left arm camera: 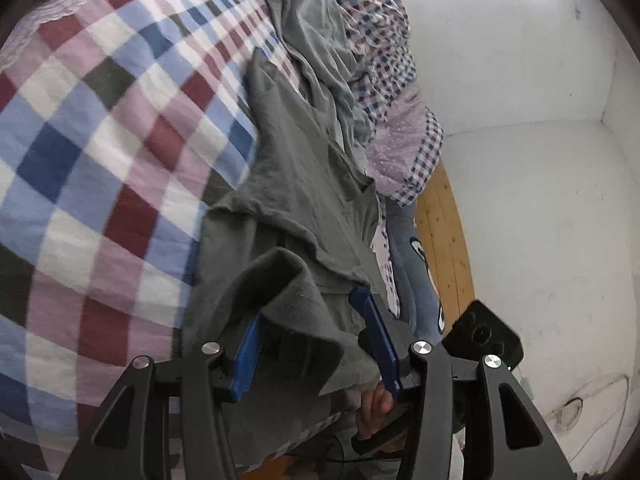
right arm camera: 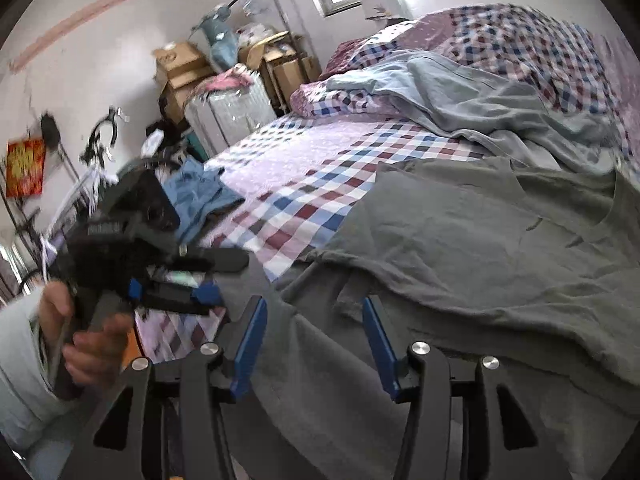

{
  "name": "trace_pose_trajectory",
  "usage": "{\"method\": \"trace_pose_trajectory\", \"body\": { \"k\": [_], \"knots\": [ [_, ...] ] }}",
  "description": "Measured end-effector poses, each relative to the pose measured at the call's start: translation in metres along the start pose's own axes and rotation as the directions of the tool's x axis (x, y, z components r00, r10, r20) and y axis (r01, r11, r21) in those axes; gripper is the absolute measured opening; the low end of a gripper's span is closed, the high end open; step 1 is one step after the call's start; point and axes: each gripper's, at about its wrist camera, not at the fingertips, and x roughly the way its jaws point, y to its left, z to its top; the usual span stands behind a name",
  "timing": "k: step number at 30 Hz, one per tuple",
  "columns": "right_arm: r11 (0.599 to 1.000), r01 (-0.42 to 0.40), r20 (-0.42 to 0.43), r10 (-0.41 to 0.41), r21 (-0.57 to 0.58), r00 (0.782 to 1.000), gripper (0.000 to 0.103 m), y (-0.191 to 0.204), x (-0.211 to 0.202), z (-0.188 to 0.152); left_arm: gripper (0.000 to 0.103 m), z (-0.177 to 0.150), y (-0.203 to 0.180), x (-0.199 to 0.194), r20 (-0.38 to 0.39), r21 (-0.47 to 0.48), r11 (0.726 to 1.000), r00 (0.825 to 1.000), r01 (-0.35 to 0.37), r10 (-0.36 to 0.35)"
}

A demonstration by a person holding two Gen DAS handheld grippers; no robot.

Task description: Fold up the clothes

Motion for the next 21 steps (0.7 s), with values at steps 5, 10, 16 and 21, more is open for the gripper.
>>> {"method": "trace_pose_trajectory", "body": {
  "k": [5,10,16,21],
  "knots": [
    [0.998,-0.004,-0.027,0.002,-0.058,1.000,0.054,0.011,0.004,-0.005,0.053,0.001,0.004,-0.011,0.037,-0.014,1.000,0.999,0.005,-0.004],
    [0.996,-0.010,-0.039,0.007,-0.087,0.999,0.054,0.018,0.005,-0.008,0.053,0.002,0.003,-0.012,0.048,-0.004,1.000,0.999,0.006,-0.006],
    [0.993,-0.020,-0.055,0.014,-0.119,0.998,0.055,0.028,0.010,-0.011,0.053,0.001,-0.005,-0.003,0.008,0.031,0.999,1.000,0.030,-0.031],
    [0.990,-0.025,-0.055,0.018,-0.137,0.998,0.056,0.032,0.010,-0.013,0.018,0.002,-0.001,-0.003,0.021,0.019,1.000,1.000,-0.003,0.002]
  ]
}}
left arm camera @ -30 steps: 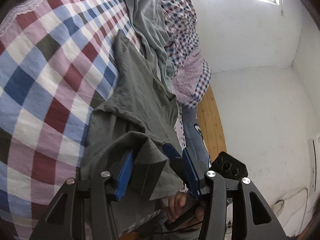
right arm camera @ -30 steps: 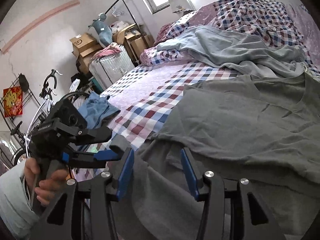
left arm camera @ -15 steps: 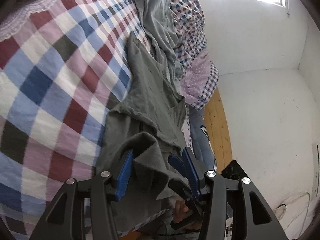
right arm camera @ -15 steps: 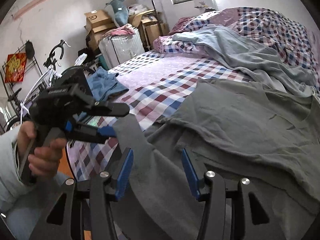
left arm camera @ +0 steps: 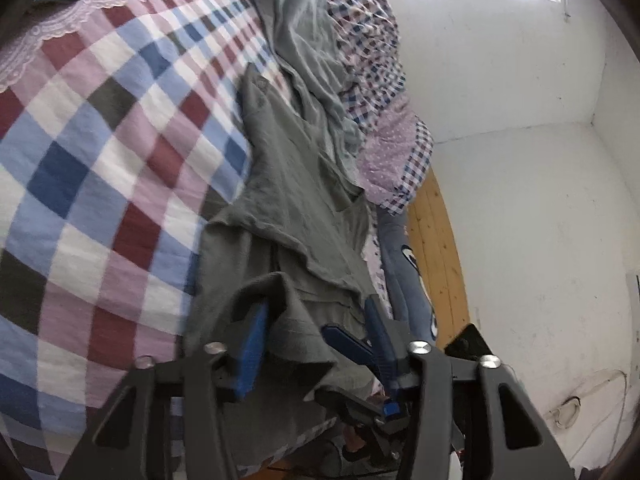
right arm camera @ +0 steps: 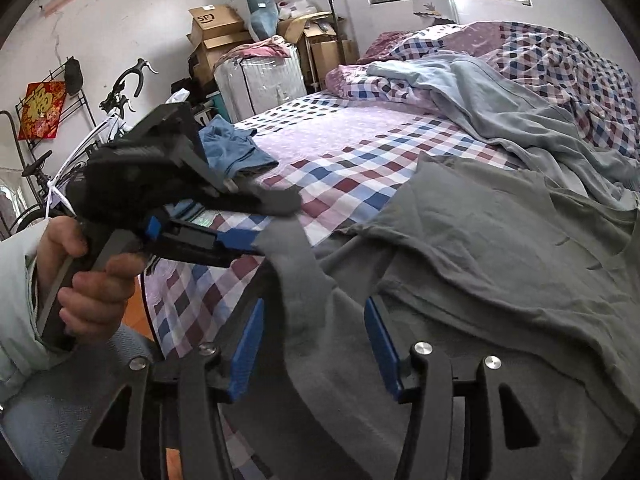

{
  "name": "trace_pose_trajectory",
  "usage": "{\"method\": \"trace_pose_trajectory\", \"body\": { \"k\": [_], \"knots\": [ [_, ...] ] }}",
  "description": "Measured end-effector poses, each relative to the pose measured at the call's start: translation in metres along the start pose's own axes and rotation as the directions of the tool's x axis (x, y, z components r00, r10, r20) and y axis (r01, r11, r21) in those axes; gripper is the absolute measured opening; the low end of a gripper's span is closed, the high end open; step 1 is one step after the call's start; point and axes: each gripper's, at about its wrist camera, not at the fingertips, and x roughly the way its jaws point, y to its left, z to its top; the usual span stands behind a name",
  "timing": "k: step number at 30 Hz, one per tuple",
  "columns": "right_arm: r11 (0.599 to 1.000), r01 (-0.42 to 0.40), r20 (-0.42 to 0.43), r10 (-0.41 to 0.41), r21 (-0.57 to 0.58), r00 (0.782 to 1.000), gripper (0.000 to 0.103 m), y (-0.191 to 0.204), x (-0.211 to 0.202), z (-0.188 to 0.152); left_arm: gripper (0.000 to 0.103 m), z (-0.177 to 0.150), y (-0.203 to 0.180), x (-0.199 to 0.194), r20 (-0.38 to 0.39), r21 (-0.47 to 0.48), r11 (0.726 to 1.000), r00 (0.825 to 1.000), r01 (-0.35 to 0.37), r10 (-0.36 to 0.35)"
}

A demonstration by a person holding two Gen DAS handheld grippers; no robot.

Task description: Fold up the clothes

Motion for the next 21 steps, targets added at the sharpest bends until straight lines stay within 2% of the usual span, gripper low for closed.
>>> {"method": "trace_pose_trajectory", "body": {
  "k": [1,5,8,11,14,17,20,21],
  "knots": [
    [1.000,0.003,0.000,-0.003,-0.004,1.000,0.056,0.001,0.000,0.000,0.014,0.000,0.002,-0.001,-0.001,-0.004,1.000,1.000,-0.007,0.007],
    [1.000,0.015,0.001,-0.015,-0.020,1.000,0.056,0.005,0.001,0.000,0.007,-0.002,-0.002,-0.001,-0.005,0.011,0.999,0.999,0.045,-0.045],
    [0.999,0.036,0.014,-0.036,-0.033,0.999,0.056,0.008,-0.001,0.000,0.005,-0.002,-0.003,-0.004,-0.003,0.005,0.993,0.993,0.117,-0.117],
    [0.996,0.070,0.043,-0.068,-0.050,0.997,0.056,0.011,-0.006,0.002,0.005,-0.001,-0.002,-0.011,0.013,-0.020,0.979,0.979,0.202,-0.201],
    [0.993,0.093,0.069,-0.087,-0.076,0.994,0.058,0.018,-0.010,0.003,0.005,0.002,0.001,-0.021,0.055,-0.045,0.957,0.957,0.287,-0.284],
    [0.982,0.143,0.082,-0.134,-0.122,0.988,0.058,0.029,-0.012,-0.001,0.005,0.005,0.003,-0.029,0.092,-0.058,0.944,0.943,0.326,-0.320],
    [0.955,0.223,0.083,-0.210,-0.195,0.974,0.059,0.041,-0.010,-0.011,0.005,0.007,0.006,-0.025,0.097,-0.078,0.943,0.944,0.322,-0.314],
    [0.939,0.266,0.084,-0.253,-0.218,0.964,0.059,0.042,-0.009,-0.014,0.005,0.007,0.006,-0.025,0.097,-0.081,0.943,0.944,0.324,-0.316]
  ]
}}
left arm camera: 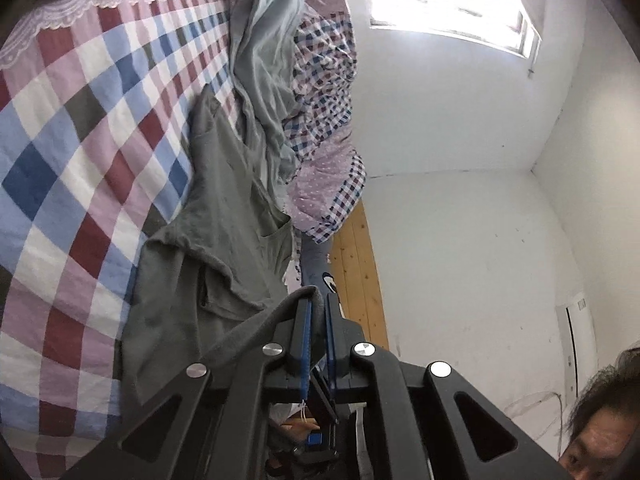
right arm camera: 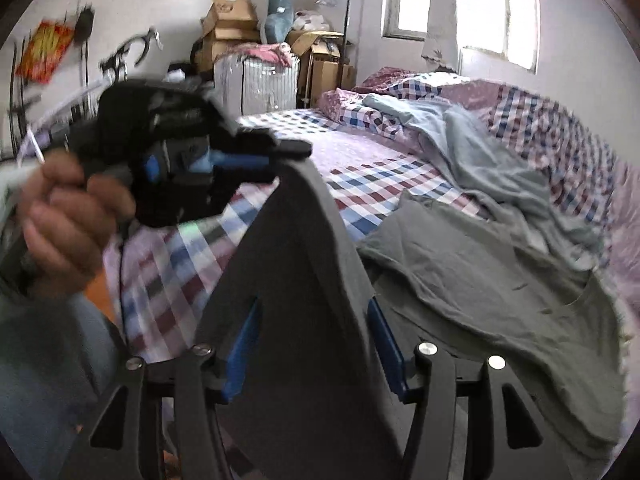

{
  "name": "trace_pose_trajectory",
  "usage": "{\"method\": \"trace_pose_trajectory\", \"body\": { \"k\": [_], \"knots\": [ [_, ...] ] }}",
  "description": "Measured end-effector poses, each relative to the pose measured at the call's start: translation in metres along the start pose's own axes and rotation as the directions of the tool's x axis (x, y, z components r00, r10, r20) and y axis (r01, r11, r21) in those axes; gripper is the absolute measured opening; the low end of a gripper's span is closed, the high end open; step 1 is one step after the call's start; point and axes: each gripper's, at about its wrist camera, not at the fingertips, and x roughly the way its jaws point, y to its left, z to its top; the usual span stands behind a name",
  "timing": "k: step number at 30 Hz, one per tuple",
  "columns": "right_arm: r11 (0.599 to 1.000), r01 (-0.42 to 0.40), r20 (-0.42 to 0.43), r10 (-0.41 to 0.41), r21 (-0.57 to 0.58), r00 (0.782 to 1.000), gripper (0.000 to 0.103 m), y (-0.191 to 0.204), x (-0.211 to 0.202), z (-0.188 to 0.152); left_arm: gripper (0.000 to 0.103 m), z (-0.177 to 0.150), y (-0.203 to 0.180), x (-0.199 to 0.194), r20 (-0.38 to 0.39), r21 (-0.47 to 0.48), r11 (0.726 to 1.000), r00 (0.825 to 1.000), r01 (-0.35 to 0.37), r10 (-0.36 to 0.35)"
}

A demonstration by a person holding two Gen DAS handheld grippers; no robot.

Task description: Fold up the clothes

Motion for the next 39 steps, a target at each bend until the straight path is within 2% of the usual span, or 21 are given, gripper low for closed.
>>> {"method": "trace_pose_trajectory", "body": {
  "k": [3,7,12,16,18,22,26,28,29,31,35,36,39],
  "knots": [
    [0.989,0.129,-0.021,-0.131,-0.071,0.991,0.059,0.004,0.003,-0.008,0.005,0.002,0.002,0.002,0.001,-0.011,1.000,1.000,-0.001,0.001],
    [0.975,0.212,-0.067,-0.216,-0.065,0.974,0.059,-0.011,0.003,-0.019,0.005,0.001,0.006,0.002,0.010,-0.026,1.000,1.000,-0.017,0.017],
    [0.980,0.174,-0.114,-0.163,0.092,0.980,0.059,-0.045,-0.032,-0.036,0.005,-0.002,0.008,-0.002,0.024,-0.043,0.998,0.999,-0.038,0.039],
    [0.954,0.186,-0.138,-0.157,0.235,0.978,0.059,-0.076,-0.075,-0.055,0.005,-0.004,0.009,-0.006,0.038,-0.056,0.997,0.998,-0.044,0.046],
    [0.926,0.205,-0.139,-0.169,0.317,0.976,0.059,-0.095,-0.099,-0.064,0.005,-0.007,0.008,-0.008,0.046,-0.055,0.997,0.998,-0.044,0.047],
    [0.833,0.238,-0.127,-0.201,0.500,0.971,0.060,-0.139,-0.149,-0.093,0.005,-0.013,0.008,-0.014,0.067,-0.050,0.997,0.996,-0.060,0.063],
    [0.703,0.283,-0.143,-0.253,0.653,0.957,0.063,-0.182,-0.196,-0.132,0.005,-0.016,0.004,-0.016,0.092,-0.022,0.995,0.991,-0.093,0.095],
    [0.623,0.293,-0.142,-0.280,0.725,0.949,0.065,-0.202,-0.215,-0.154,0.005,-0.017,0.003,-0.014,0.094,-0.010,0.993,0.989,-0.113,0.114],
    [0.570,0.291,-0.141,-0.293,0.768,0.946,0.066,-0.213,-0.224,-0.167,0.005,-0.017,0.003,-0.013,0.094,-0.007,0.992,0.988,-0.122,0.123],
    [0.460,0.241,-0.116,-0.283,0.854,0.952,0.066,-0.234,-0.239,-0.194,0.005,-0.018,0.003,-0.010,0.095,-0.001,0.990,0.986,-0.140,0.140],
    [0.320,0.155,-0.072,-0.256,0.935,0.964,0.066,-0.258,-0.252,-0.228,0.005,-0.018,0.004,-0.005,0.111,0.000,0.988,0.982,-0.152,0.152],
    [0.297,0.133,-0.062,-0.235,0.946,0.970,0.066,-0.262,-0.251,-0.235,0.005,-0.018,0.004,-0.005,0.114,0.002,0.988,0.981,-0.157,0.156],
    [0.264,0.114,-0.071,-0.166,0.958,0.984,0.066,-0.269,-0.236,-0.243,0.005,-0.018,0.004,-0.002,0.117,0.008,0.986,0.979,-0.169,0.167]
  ]
}}
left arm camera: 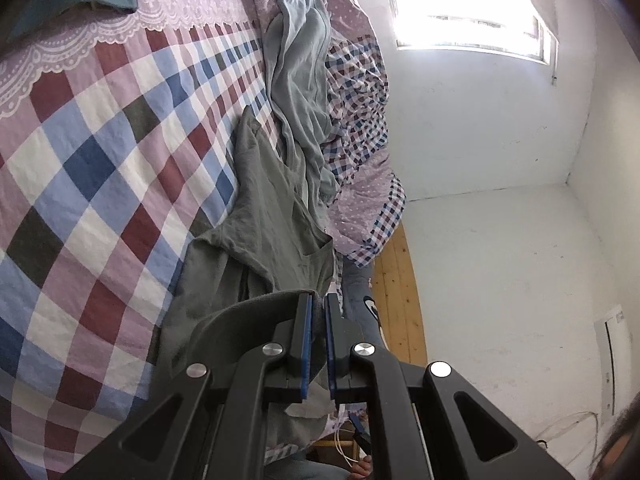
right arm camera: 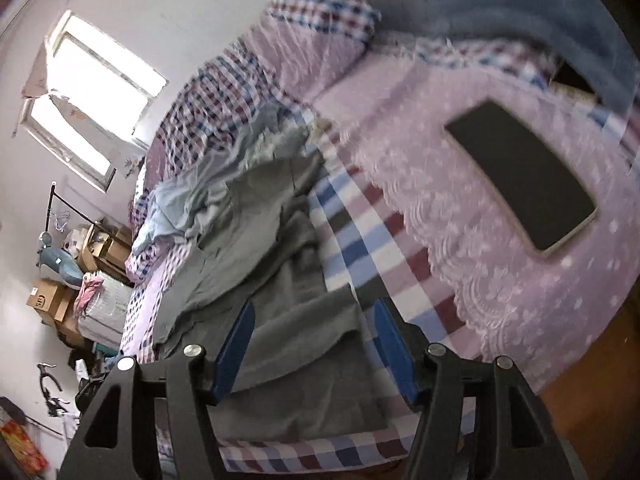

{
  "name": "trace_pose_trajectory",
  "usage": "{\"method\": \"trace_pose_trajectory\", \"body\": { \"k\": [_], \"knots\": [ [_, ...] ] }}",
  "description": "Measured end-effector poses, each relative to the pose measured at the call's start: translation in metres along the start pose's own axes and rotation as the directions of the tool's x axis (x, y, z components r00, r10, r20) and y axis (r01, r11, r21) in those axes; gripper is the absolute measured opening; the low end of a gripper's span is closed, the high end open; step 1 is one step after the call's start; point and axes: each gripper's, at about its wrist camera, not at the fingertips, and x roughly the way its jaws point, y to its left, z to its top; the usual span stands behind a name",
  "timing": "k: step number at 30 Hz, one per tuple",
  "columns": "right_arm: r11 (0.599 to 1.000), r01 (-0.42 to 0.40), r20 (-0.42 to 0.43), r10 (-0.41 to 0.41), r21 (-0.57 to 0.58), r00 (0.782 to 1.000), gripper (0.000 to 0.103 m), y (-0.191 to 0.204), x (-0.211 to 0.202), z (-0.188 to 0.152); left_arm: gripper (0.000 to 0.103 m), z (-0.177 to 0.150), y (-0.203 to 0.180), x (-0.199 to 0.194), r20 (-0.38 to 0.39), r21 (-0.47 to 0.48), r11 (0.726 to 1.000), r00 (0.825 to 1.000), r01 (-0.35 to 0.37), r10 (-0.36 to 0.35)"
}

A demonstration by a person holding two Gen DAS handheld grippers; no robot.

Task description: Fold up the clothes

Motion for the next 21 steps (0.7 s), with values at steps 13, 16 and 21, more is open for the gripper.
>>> {"method": "trace_pose_trajectory", "body": {
  "k": [13,16,21],
  "knots": [
    [0.990,0.133,-0.123,-0.139,-0.057,0.983,0.018,-0.002,0.058,-0.002,0.002,0.000,0.004,0.001,0.005,0.009,0.999,0.999,-0.047,0.047],
    [0.985,0.153,-0.096,-0.160,-0.083,0.982,0.004,0.004,0.052,-0.004,0.002,0.000,0.005,0.000,0.005,0.008,0.999,0.999,-0.040,0.040],
    [0.984,0.123,-0.013,-0.126,-0.129,0.992,0.002,0.019,0.034,-0.007,0.002,-0.001,0.003,0.004,-0.002,0.013,1.000,1.000,-0.020,0.020]
  ]
}}
